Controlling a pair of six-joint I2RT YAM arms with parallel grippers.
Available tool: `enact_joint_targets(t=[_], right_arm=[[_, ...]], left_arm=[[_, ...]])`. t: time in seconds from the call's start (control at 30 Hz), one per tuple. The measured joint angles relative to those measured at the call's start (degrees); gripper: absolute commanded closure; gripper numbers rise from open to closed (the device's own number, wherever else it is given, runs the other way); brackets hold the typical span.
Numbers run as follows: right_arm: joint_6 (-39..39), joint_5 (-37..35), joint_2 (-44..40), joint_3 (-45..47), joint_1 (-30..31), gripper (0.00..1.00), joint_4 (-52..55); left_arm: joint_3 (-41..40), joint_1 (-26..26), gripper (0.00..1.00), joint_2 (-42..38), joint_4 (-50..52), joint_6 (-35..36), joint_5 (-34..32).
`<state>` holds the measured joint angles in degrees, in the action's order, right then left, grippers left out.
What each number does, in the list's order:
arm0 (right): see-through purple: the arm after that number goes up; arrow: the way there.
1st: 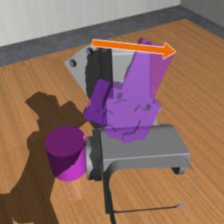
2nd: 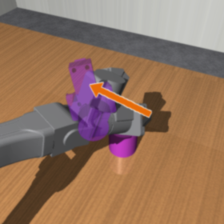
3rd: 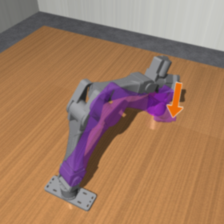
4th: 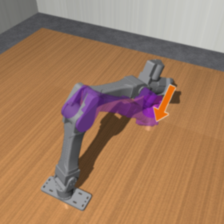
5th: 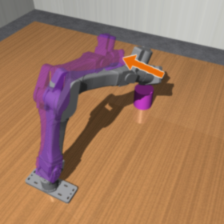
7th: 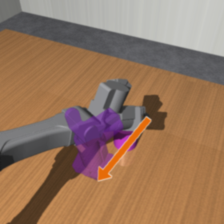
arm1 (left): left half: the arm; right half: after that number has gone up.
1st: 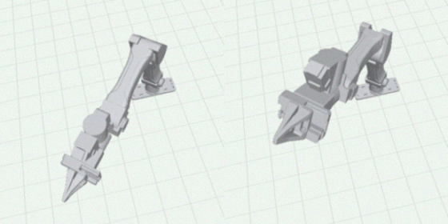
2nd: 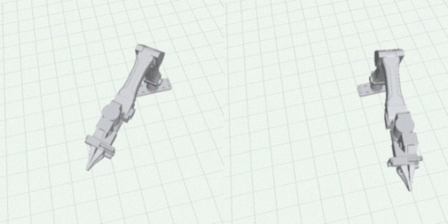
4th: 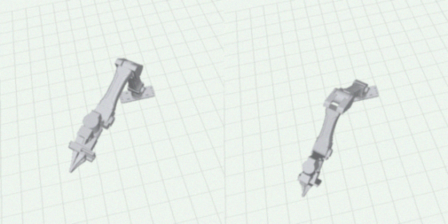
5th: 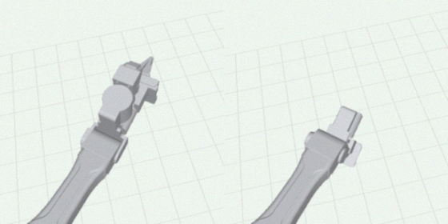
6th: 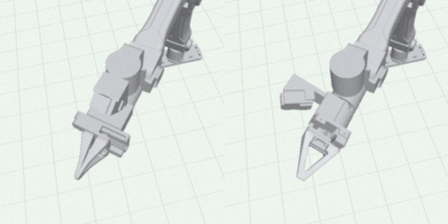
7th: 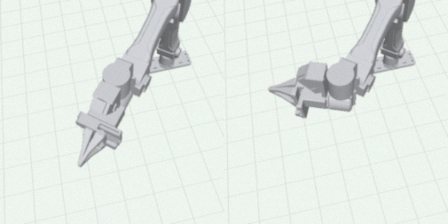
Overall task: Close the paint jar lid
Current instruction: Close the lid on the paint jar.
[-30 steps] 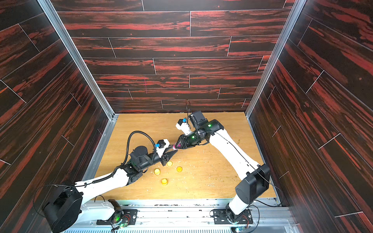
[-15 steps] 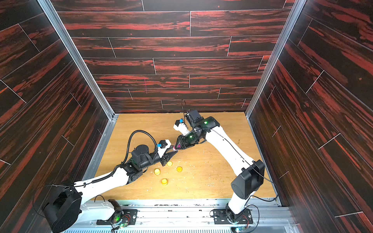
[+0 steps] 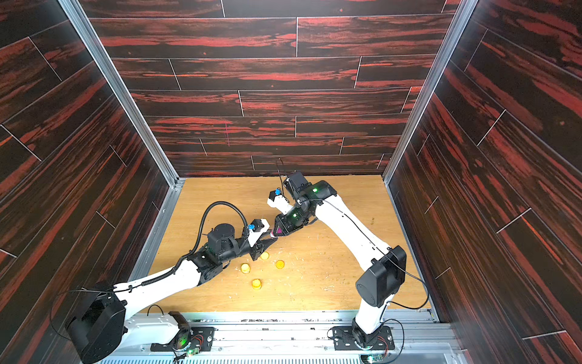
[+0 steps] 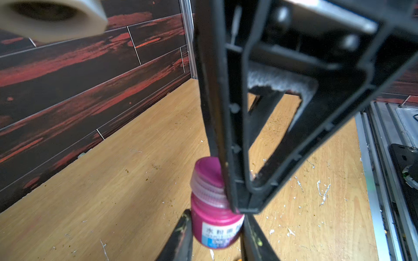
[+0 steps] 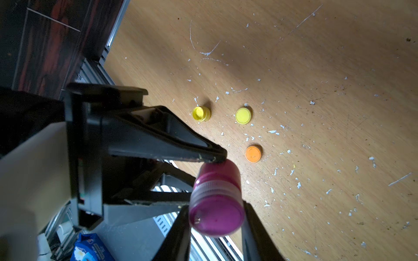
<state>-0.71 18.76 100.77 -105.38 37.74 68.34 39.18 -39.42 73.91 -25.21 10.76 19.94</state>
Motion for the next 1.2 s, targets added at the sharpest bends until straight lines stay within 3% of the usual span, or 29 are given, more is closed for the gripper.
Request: enact_joint_targets(t=[1.2], right_arm=[[-12.13, -1.64, 1.46, 2.05, 1.77, 0.70, 0.46]], left_arm=[[3.17, 0.20, 0.82, -0.15, 11.56, 0.37, 2.54]])
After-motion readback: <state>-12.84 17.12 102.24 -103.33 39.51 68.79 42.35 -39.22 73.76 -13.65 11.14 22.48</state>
